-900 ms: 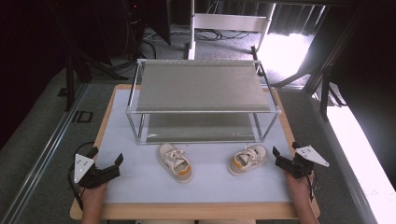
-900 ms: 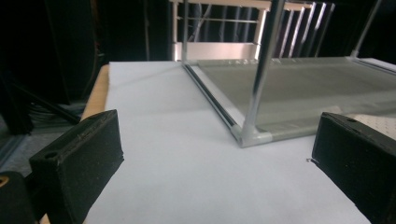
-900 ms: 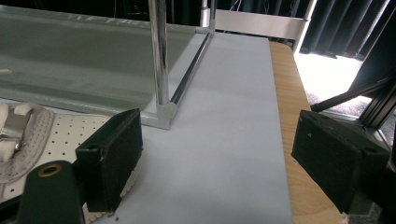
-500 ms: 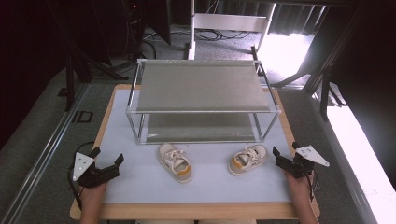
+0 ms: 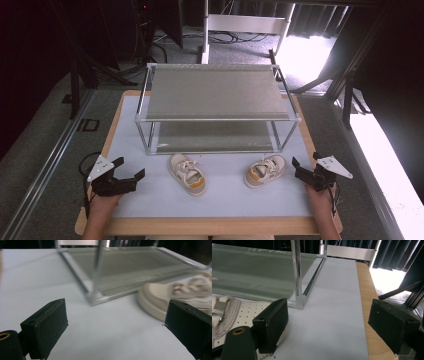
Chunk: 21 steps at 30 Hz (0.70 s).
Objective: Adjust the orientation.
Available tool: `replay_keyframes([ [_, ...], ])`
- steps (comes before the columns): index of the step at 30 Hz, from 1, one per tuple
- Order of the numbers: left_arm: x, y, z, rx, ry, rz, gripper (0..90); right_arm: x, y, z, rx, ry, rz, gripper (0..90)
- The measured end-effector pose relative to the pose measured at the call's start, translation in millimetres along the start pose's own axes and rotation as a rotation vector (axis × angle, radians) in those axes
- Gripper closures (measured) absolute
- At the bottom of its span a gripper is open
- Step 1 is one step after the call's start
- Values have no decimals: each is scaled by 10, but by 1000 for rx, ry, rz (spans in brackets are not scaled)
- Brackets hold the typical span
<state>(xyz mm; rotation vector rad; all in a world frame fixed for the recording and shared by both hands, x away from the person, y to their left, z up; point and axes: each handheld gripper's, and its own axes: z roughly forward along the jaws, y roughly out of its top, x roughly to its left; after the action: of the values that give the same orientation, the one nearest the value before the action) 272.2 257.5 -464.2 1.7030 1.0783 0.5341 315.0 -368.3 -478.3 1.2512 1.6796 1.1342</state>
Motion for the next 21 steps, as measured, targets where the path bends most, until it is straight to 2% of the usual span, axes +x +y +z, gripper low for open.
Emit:
replay_keyframes([
  [6, -205, 251, 72, 78, -79, 76, 40, 2, 0, 0, 0, 4, -2, 158],
  [11, -390, 436, 90, 115, -146, 126, 40, -3, 0, 0, -1, 3, 2, 158],
  [15, -545, 553, 103, 169, -147, 168, 39, 0, 0, 1, 1, 7, 0, 158],
  [21, -759, 660, 135, 242, -201, 235, 40, -3, 0, 0, 1, 7, 1, 158],
])
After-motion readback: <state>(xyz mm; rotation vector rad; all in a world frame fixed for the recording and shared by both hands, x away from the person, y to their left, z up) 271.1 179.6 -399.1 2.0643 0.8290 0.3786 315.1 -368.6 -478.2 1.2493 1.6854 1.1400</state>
